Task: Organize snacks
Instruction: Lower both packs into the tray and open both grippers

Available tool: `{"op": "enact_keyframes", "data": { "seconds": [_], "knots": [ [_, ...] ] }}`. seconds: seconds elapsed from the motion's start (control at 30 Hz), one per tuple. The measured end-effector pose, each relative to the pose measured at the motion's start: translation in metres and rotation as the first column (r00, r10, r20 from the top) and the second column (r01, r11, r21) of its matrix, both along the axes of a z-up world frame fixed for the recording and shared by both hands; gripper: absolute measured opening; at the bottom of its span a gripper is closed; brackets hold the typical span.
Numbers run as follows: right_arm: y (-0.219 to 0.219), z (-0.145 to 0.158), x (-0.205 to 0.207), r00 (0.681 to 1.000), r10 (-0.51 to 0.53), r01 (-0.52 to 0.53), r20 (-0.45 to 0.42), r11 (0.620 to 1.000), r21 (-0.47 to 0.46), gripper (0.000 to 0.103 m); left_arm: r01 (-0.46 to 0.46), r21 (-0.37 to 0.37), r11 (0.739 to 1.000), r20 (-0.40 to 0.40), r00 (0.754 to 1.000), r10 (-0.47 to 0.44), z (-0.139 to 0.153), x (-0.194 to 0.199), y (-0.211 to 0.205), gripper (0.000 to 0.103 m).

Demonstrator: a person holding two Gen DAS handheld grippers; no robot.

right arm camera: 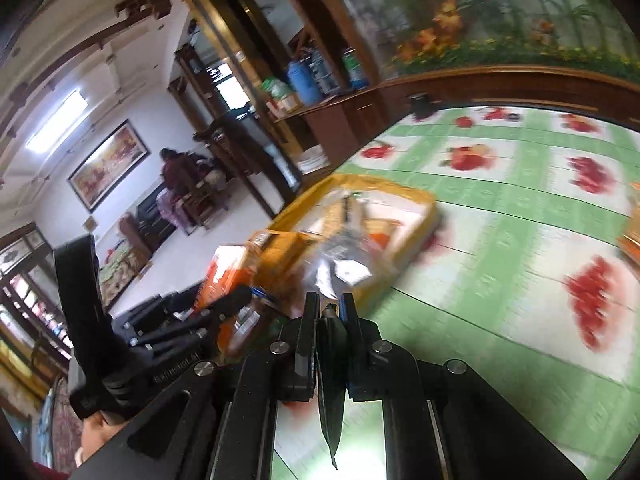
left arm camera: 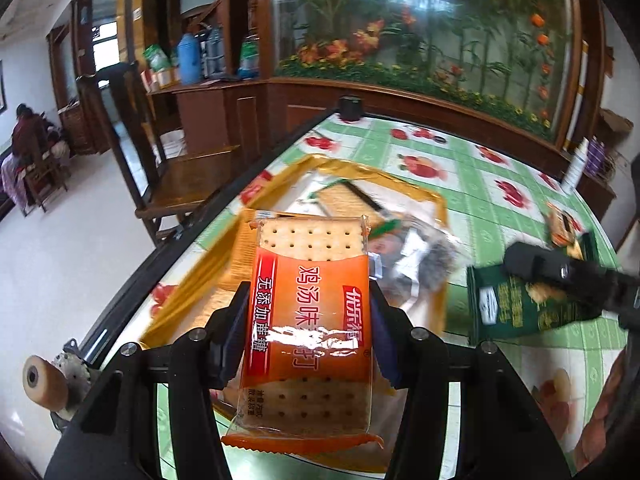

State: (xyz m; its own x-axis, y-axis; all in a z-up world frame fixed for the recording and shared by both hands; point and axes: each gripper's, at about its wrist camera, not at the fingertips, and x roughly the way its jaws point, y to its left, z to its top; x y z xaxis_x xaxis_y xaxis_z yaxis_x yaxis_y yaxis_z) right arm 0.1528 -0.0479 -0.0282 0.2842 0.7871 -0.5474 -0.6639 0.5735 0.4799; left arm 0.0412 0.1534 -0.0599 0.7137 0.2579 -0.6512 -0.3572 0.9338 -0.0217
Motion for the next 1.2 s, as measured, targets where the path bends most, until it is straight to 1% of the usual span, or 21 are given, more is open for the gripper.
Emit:
{"op": "enact_keyframes", "data": {
  "seconds": [0.07, 0.13, 0.17, 0.3, 0.37, 0.47, 0.5, 0.53, 0.57, 0.63, 0.7, 0.77, 0.83, 0.97, 1.03, 1.2],
  "knots": [
    [0.014, 0.004, 0.009, 1.000, 0.018, -0.017, -0.014, 0.999, 0.040, 0.010, -0.017, -0.004, 1.000, 0.001, 1.000, 0.017, 0.000, 0.001, 0.009, 0.053],
    [0.028, 0.009, 0.018, 1.000, 0.019, -0.018, -0.008, 0.998, 0.060, 0.010, -0.028, -0.010, 1.000, -0.005, 1.000, 0.028, -0.002, 0.003, 0.016, 0.053],
    [0.036, 0.009, 0.024, 1.000, 0.022, -0.021, -0.018, 0.997, 0.072, 0.010, -0.031, -0.016, 0.999, -0.010, 0.999, 0.031, -0.003, 0.005, 0.019, 0.053],
    [0.065, -0.004, 0.041, 0.997, 0.034, -0.028, -0.068, 0.995, 0.095, 0.010, -0.030, -0.024, 0.999, -0.030, 0.999, 0.030, -0.010, 0.015, 0.023, 0.053],
    [0.080, -0.011, 0.049, 0.996, 0.033, -0.026, -0.082, 0.996, 0.090, 0.010, -0.027, -0.012, 1.000, -0.039, 0.999, 0.026, -0.012, 0.019, 0.021, 0.053],
    [0.093, -0.023, 0.059, 0.993, 0.020, -0.012, -0.115, 0.998, 0.068, 0.017, -0.032, -0.014, 0.999, -0.039, 0.999, 0.031, -0.012, 0.022, 0.022, 0.053],
    [0.095, -0.027, 0.062, 0.992, 0.009, -0.002, -0.126, 0.998, 0.056, 0.029, -0.035, -0.021, 0.999, -0.040, 0.999, 0.034, -0.012, 0.022, 0.024, 0.053],
    [0.094, -0.029, 0.062, 0.992, 0.002, 0.005, -0.125, 0.998, 0.056, 0.049, -0.035, -0.020, 0.999, -0.044, 0.998, 0.034, -0.012, 0.023, 0.025, 0.056],
    [0.093, -0.030, 0.063, 0.993, -0.006, 0.013, -0.122, 0.998, 0.059, 0.053, -0.037, -0.015, 0.999, -0.047, 0.998, 0.036, -0.012, 0.023, 0.026, 0.064],
    [0.082, -0.027, 0.061, 0.994, -0.023, 0.032, -0.111, 0.996, 0.084, 0.054, -0.049, 0.004, 0.999, -0.041, 0.998, 0.049, -0.010, 0.021, 0.026, 0.073],
    [0.072, -0.023, 0.060, 0.994, -0.041, 0.050, -0.100, 0.994, 0.092, 0.054, -0.062, 0.032, 0.998, -0.029, 0.998, 0.063, -0.005, 0.018, 0.023, 0.074],
    [0.059, -0.017, 0.059, 0.994, -0.060, 0.069, -0.088, 0.992, 0.102, 0.054, -0.058, 0.041, 0.997, -0.016, 0.998, 0.059, 0.000, 0.016, 0.020, 0.074],
    [0.048, -0.013, 0.059, 0.994, -0.072, 0.082, -0.085, 0.990, 0.113, 0.054, -0.053, 0.046, 0.998, -0.008, 0.999, 0.054, 0.005, 0.015, 0.016, 0.078],
    [0.028, -0.004, 0.053, 0.993, -0.094, 0.101, -0.065, 0.987, 0.121, 0.054, -0.041, 0.068, 0.997, -0.001, 0.999, 0.041, 0.012, 0.016, 0.006, 0.079],
    [0.017, -0.003, 0.051, 0.992, -0.106, 0.113, -0.066, 0.985, 0.126, 0.054, -0.034, 0.076, 0.996, -0.005, 0.999, 0.035, 0.014, 0.016, 0.001, 0.082],
    [-0.004, -0.003, 0.053, 0.989, -0.129, 0.138, -0.073, 0.982, 0.133, 0.054, -0.025, 0.090, 0.996, -0.004, 1.000, 0.025, 0.021, 0.018, -0.012, 0.082]
  ]
}}
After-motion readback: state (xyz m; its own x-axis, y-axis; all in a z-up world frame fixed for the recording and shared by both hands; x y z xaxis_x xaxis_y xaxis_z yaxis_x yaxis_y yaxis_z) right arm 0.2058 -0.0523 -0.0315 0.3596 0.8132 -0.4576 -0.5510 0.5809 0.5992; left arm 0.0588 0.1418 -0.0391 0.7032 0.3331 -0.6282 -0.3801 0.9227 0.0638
